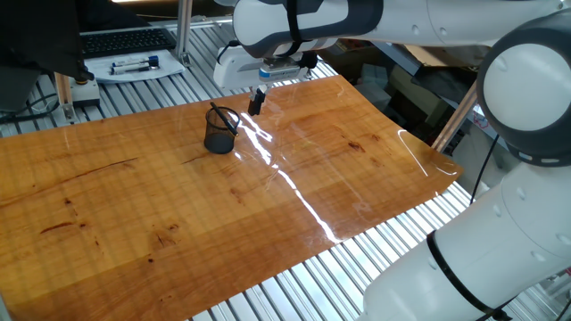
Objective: Put the pen into the pen holder
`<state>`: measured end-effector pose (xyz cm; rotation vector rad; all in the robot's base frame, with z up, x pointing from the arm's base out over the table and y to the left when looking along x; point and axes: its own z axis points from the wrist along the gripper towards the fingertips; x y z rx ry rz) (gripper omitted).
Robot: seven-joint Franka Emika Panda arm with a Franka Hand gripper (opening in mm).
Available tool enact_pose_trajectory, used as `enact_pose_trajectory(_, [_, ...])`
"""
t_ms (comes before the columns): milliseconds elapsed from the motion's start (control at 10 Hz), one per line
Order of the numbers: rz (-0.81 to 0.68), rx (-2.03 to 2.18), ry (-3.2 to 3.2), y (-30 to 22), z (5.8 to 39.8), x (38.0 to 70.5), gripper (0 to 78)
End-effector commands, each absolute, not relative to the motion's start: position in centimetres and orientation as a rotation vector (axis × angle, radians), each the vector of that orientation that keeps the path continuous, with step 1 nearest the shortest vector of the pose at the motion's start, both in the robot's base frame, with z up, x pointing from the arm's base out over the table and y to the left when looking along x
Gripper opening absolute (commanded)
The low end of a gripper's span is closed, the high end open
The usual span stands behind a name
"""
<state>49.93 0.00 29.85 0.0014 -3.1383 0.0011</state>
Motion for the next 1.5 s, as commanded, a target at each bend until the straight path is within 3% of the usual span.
enact_pose_trajectory(100, [-0.003, -0.065, -3.143, 0.0, 29.8, 49.9, 0.0])
enact_pose_trajectory(300, [0.161, -0.008, -3.142, 0.0, 29.8, 49.9, 0.0])
enact_pose_trajectory(700, [0.045, -0.032, -3.106, 0.0, 29.7, 49.9, 0.0])
enact_pose_trajectory(1500, [0.046, -0.045, -3.111, 0.6, 28.6, 51.5, 0.0])
